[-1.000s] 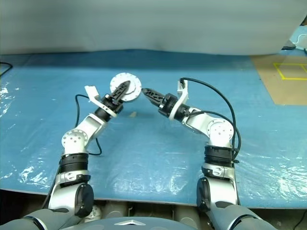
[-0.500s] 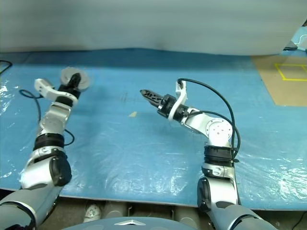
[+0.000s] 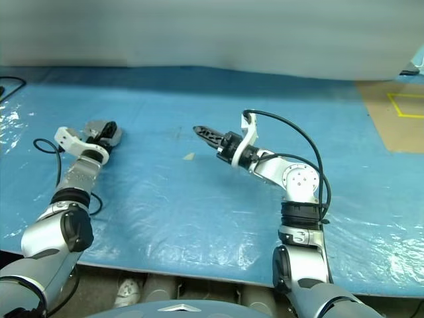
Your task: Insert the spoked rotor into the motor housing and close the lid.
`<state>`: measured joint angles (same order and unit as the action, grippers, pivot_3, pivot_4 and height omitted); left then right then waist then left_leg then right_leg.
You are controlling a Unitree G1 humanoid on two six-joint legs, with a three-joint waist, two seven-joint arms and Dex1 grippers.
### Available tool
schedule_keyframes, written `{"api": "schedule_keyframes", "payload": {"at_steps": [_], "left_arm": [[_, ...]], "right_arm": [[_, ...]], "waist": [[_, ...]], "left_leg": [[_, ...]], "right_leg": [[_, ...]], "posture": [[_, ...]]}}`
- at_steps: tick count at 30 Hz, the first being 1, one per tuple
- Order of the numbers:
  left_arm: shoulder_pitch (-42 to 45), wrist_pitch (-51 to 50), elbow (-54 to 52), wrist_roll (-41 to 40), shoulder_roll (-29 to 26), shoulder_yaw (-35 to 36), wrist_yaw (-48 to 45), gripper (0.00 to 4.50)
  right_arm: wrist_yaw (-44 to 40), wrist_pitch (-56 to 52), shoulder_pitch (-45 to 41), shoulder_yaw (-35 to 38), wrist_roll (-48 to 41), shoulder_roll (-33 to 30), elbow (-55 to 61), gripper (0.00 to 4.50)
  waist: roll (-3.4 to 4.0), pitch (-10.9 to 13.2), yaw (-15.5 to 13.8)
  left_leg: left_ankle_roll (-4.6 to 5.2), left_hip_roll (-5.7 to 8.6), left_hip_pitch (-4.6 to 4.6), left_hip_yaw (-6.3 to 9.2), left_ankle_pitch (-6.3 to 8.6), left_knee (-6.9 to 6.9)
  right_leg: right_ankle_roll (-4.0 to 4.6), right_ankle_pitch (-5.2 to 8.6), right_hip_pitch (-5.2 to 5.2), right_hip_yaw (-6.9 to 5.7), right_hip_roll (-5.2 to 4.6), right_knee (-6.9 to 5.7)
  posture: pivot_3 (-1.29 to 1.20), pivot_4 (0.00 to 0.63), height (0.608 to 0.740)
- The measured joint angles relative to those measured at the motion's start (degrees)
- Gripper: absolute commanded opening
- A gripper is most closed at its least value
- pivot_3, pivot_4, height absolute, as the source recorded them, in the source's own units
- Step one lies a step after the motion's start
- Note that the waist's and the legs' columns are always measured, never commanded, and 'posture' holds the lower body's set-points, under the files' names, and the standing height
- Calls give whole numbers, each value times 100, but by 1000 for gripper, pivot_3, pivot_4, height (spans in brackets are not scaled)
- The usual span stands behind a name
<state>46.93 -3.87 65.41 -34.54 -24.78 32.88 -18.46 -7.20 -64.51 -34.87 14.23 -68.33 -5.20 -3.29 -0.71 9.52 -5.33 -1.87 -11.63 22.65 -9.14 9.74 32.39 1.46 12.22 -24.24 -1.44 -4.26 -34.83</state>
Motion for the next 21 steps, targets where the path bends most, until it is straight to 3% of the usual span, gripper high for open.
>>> {"api": "schedule_keyframes", "payload": {"at_steps": [10,15,18,21], "left_arm": [[-459,403,366,221,-1317,357,675,4463],[-395,386,335,184,-1701,495,211,4463],[-72,176,-272,98,-1699,419,-374,4463],[8,-347,-1561,-92,-1362,117,-956,4463]], "right_arm": [[-99,64,10,-75,149,24,0,2955],[-344,211,10,-215,342,15,17,2955],[-660,524,18,-437,782,-247,241,2955],[-1058,1105,204,-898,1527,-673,768,2955]], "waist": [[1,0,69],[-1,0,-66],[-2,0,-129],[-1,0,-170]], "left_leg": [[-6,-2,-2,0,2,-12],[-6,-10,2,2,2,-8],[-6,-11,2,1,3,2],[-6,-10,0,-1,2,5]], "right_leg": [[0,0,0,-3,3,4],[1,1,2,-7,-4,2],[3,2,7,-6,-14,0],[3,2,9,-5,-18,-4]], "posture": [[0,150,740],[0,150,740],[0,150,740],[0,150,740]]}}
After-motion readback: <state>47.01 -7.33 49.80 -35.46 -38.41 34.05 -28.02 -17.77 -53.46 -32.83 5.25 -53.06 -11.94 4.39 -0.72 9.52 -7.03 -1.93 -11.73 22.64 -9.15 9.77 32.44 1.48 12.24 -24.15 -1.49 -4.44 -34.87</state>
